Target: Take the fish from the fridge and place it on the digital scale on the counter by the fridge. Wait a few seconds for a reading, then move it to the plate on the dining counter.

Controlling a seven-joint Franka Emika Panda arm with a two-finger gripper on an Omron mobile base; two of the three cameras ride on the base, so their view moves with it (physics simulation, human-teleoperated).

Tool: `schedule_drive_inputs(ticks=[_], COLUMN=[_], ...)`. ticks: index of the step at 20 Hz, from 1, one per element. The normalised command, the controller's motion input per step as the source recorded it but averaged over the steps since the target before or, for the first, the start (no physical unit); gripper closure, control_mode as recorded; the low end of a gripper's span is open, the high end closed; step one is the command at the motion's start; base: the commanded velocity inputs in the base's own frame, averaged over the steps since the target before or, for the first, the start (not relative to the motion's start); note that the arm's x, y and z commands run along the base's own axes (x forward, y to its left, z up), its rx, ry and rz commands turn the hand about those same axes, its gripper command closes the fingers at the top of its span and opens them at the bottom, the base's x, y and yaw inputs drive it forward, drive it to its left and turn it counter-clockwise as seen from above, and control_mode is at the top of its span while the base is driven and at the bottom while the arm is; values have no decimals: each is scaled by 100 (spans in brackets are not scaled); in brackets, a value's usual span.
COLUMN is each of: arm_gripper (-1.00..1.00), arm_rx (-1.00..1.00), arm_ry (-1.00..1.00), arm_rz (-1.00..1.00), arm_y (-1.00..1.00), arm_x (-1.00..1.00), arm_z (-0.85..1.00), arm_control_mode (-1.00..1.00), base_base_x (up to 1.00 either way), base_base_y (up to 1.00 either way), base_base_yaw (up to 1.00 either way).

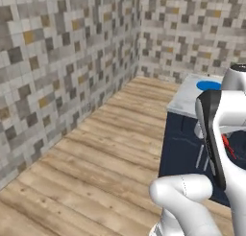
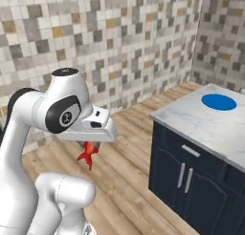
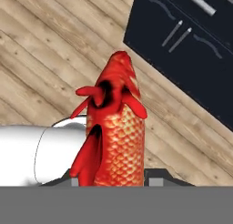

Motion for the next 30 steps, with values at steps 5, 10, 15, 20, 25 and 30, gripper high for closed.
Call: schedule_drive_inputs(ticks=[5,10,15,20,25,30], arm_gripper=[100,100,100,100,100,100], arm_rx=[0,0,0,0,0,0], arm_ry=[0,0,0,0,0,0], arm_rz=[0,0,0,0,0,0], arm_y=[0,0,0,0,0,0], arm_x=[0,0,0,0,0,0], arm_z=[0,0,0,0,0,0], arm_control_mode=[100,100,100,100,100,100], base_base_x=[100,100,100,100,100,100], base_base_y=[68,69,68,73,70,67], base_base_yaw=[-45,-49,-53,-62,-66,-67])
